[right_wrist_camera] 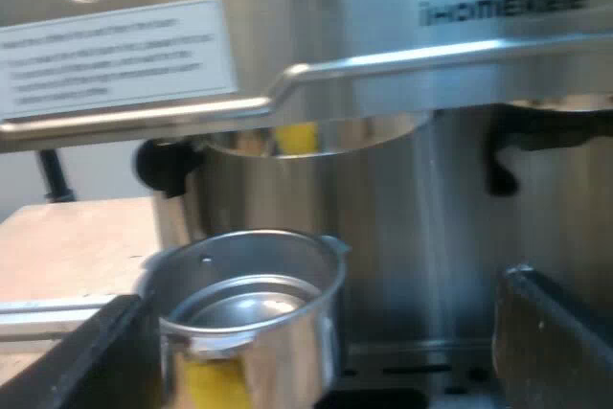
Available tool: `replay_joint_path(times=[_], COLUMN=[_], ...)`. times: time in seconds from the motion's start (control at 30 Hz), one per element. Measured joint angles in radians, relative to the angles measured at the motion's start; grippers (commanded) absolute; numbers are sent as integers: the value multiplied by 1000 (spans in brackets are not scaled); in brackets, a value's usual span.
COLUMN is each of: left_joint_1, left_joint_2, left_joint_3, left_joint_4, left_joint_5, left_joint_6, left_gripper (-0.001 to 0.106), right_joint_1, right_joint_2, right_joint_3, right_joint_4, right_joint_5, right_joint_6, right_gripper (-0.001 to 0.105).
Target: Put the handle in the coffee machine
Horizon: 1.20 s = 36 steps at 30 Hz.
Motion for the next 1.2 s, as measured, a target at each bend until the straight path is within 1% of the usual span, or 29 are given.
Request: replay_joint_path(times=[0.23,0.47,0.9,1.03,1.13,1.2], left_joint_1=[0,0,0,0,0,0], left_joint_2=[0,0,0,30,59,94], left_joint_3=[0,0,0,-1,-1,-1], left_joint_4=[0,0,-14,-31,-33,-45], left_joint_5=[0,0,0,0,0,0], left_joint_6=[0,4,43,42,44,44], left_gripper=[0,0,0,0,0,0], right_joint_1=[7,9,9,9,9,9], right_joint_2=[50,50,50,50,50,50], right_joint_3=[28,27,27,27,27,27], right_joint_4=[-50,-67,-81,-81,-81,-81], right_joint_5=[10,10,-6,-6,-8,-24], right_joint_6=[-7,-7,-7,-7,-33,-73], right_gripper=[72,72,72,72,72,72])
